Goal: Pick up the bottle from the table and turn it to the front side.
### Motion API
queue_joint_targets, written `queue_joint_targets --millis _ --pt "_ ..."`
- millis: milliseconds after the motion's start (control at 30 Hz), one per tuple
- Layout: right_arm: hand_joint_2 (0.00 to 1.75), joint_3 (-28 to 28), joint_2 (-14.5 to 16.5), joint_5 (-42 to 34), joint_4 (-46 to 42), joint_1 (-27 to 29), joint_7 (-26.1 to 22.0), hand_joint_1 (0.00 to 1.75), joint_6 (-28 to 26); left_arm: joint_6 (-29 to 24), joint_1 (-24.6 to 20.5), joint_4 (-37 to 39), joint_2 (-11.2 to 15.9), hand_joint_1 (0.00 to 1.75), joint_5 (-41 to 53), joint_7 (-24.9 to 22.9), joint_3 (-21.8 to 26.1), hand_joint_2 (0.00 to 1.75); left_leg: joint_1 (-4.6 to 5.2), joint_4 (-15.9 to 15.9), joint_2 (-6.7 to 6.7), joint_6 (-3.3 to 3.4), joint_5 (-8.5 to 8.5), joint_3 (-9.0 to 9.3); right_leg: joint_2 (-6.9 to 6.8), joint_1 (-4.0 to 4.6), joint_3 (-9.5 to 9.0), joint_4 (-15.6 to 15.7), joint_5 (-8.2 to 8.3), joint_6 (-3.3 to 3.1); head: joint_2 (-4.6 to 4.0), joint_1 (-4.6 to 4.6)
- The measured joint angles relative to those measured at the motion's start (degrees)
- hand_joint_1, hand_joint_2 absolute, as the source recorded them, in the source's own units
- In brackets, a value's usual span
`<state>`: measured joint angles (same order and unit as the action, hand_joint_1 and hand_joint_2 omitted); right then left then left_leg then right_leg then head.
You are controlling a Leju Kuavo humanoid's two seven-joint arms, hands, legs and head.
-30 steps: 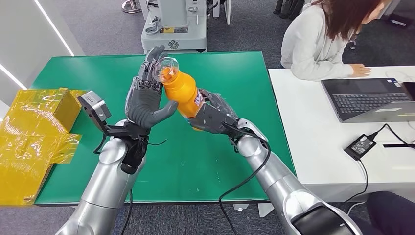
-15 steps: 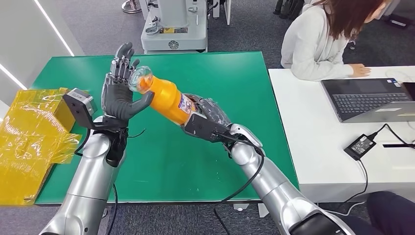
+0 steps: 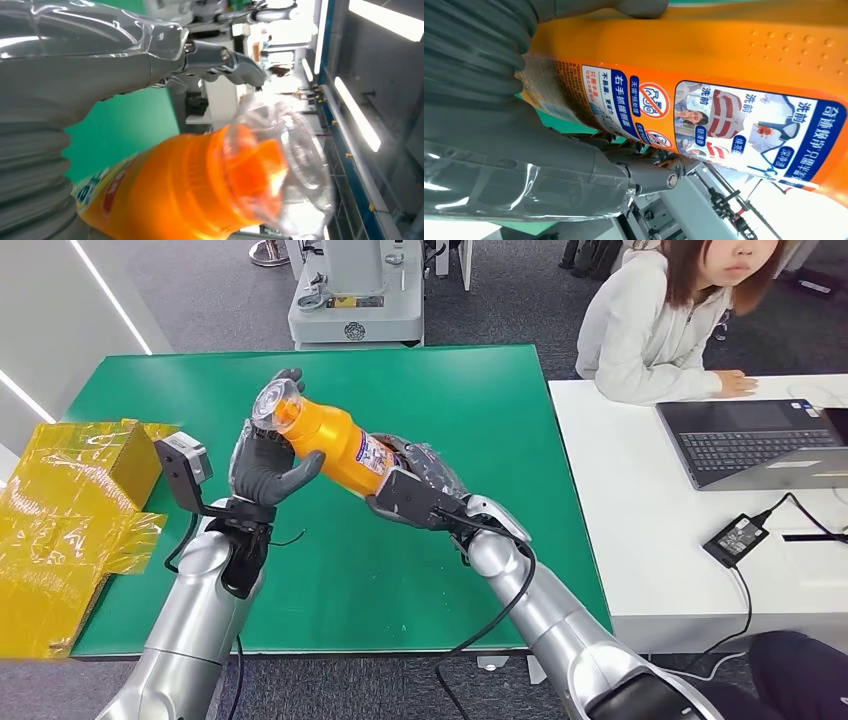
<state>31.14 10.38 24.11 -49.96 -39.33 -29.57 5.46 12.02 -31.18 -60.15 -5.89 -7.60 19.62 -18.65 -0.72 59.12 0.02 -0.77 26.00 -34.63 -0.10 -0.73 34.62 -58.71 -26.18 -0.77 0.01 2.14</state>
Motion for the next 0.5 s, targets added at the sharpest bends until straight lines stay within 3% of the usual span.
queue_joint_targets --millis 33,133,167,200,333,433,500 --pt "1.75 0.0 0.2 0.0 0.5 -0.2 -0.2 1.75 0.0 0.2 0.4 -0.3 0.0 0.11 -0.4 -0.4 -0.2 1.75 0.00 0.0 0.00 0.00 0.00 0.00 0.00 0.00 0.00 0.0 0.00 0.00 0.00 0.01" --pt "1.75 0.0 0.8 0.2 1.9 -0.9 -0.6 1.75 0.0 0.8 1.4 -1.1 -0.1 1.13 -1.9 -1.0 -0.9 1.75 0.00 0.0 0.00 0.00 0.00 0.00 0.00 0.00 0.00 0.0 0.00 0.00 -0.01 0.01" --pt "1.75 0.0 1.0 0.5 2.4 -1.1 -0.7 1.75 -0.1 1.1 1.6 -1.4 -0.2 1.37 -2.4 -1.1 -1.1 1.75 0.00 0.0 0.00 0.00 0.00 0.00 0.00 0.01 0.00 0.0 0.00 0.00 -0.01 0.00" --pt "1.75 0.0 1.2 0.8 3.0 -1.3 -0.7 1.75 -0.2 1.3 1.8 -1.6 -0.3 1.38 -2.8 -1.2 -1.4 1.75 0.00 0.0 -0.01 0.00 0.00 0.00 -0.01 0.00 0.00 0.0 0.00 0.00 -0.01 0.00" --pt "1.75 0.0 1.7 1.3 5.1 -2.0 -0.9 1.75 -0.6 1.3 1.9 -2.6 -0.9 1.01 -3.5 -1.8 -2.6 1.75 0.01 0.0 -0.01 0.00 0.00 0.00 -0.01 0.00 -0.01 0.0 0.00 0.00 -0.01 -0.01" --pt "1.75 0.0 1.9 1.5 6.0 -2.4 -1.0 1.75 -0.7 1.1 1.9 -3.1 -1.2 1.10 -3.4 -2.1 -2.8 1.75 0.01 0.0 0.00 0.00 0.00 0.00 0.00 -0.01 0.00 0.0 0.01 0.01 -0.01 0.00" --pt "1.75 0.0 1.9 1.6 6.6 -2.6 -1.1 1.75 -0.8 0.8 1.9 -3.2 -1.4 0.90 -3.4 -2.2 -3.0 1.75 0.01 0.0 -0.01 0.00 0.00 0.01 -0.01 0.00 0.00 0.0 0.00 0.01 -0.01 0.01"
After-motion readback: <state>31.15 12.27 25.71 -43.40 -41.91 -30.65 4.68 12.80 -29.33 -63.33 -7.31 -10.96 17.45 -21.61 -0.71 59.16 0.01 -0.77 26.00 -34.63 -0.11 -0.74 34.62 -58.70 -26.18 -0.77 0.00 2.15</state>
